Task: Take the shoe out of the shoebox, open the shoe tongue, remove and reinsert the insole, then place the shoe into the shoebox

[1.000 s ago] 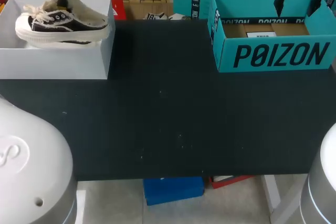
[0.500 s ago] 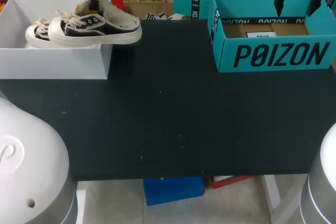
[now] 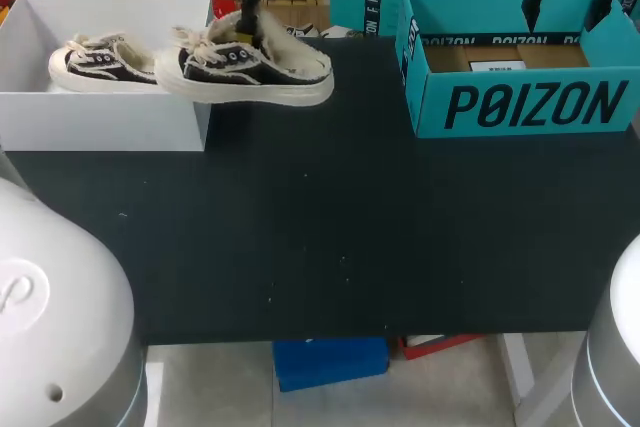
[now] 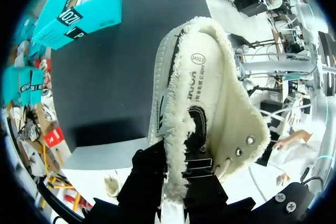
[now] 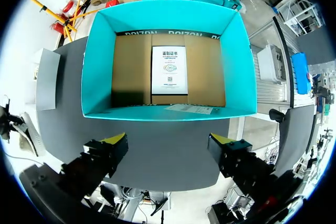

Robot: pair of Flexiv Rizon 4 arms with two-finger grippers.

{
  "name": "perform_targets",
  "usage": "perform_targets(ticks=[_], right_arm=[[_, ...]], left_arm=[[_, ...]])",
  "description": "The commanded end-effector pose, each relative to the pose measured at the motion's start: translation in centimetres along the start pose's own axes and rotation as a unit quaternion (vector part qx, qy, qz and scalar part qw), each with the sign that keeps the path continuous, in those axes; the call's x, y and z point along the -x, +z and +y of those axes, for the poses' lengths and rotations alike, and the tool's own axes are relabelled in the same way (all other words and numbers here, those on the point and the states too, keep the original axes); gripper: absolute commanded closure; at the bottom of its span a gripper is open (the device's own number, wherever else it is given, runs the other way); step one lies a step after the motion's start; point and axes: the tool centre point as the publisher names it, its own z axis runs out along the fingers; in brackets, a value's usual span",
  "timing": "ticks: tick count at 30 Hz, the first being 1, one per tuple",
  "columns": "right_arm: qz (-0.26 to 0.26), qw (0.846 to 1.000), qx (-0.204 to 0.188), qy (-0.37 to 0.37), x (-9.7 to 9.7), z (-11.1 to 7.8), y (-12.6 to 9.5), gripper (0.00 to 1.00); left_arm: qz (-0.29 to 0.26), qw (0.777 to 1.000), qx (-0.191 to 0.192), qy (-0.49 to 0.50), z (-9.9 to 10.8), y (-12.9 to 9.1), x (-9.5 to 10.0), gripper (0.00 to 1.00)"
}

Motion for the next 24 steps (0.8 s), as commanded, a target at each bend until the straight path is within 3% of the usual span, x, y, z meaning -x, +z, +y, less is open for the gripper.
perform_targets(ticks=[1,24], right_arm=[[0.0,1.0,-0.001,0.0,-0.03,0.06,-0.01,0.0],[0.0,1.0,-0.001,0.0,-0.03,0.06,-0.01,0.0]], left_arm=[[0.0,1.0,0.003,0.001,-1.72,0.23,-0.57,1.0],[0.005,1.0,-0.002,0.012,-2.06,0.35,-0.82,1.0]])
